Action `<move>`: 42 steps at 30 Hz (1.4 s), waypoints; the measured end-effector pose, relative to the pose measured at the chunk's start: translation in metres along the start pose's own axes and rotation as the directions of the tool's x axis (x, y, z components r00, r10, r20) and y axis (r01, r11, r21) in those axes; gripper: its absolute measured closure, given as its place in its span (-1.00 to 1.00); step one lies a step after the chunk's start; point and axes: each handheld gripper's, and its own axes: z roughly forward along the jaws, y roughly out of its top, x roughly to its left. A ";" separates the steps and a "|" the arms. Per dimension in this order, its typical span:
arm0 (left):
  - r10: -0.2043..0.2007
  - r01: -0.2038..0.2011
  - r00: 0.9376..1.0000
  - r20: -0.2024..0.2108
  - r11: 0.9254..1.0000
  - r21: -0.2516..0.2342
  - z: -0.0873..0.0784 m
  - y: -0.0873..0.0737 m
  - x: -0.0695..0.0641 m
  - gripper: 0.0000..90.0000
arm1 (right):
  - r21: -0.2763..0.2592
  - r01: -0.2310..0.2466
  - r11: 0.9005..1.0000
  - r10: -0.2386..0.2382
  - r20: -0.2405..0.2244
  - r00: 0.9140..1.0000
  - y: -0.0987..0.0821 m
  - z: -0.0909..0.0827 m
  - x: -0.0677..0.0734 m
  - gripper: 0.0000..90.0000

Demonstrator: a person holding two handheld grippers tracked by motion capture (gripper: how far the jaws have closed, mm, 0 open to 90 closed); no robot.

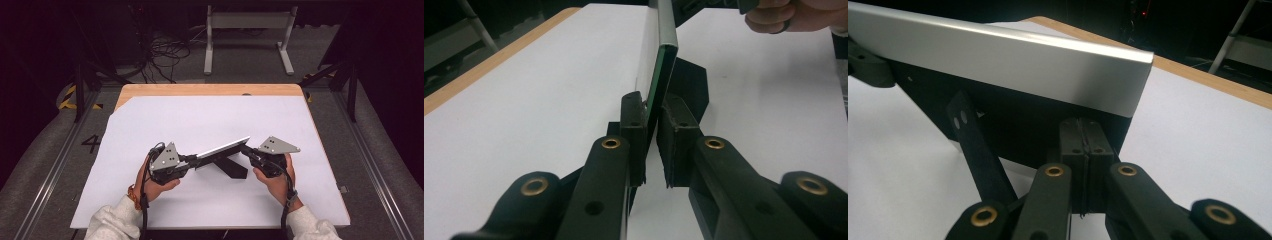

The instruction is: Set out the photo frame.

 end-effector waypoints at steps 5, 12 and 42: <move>0.001 -0.001 1.000 0.010 1.000 -0.002 0.000 0.001 -0.003 0.81 | 0.001 -0.002 1.000 0.002 -0.002 1.000 0.000 0.005 0.002 1.00; 0.000 0.000 1.000 0.021 1.000 -0.007 0.002 0.001 -0.007 0.80 | 0.004 0.005 1.000 -0.005 -0.009 1.000 0.001 0.009 0.004 1.00; -0.006 0.006 0.999 0.053 1.000 -0.006 0.010 0.004 -0.020 0.70 | 0.002 0.060 0.998 -0.060 -0.048 0.997 0.007 0.017 0.026 0.99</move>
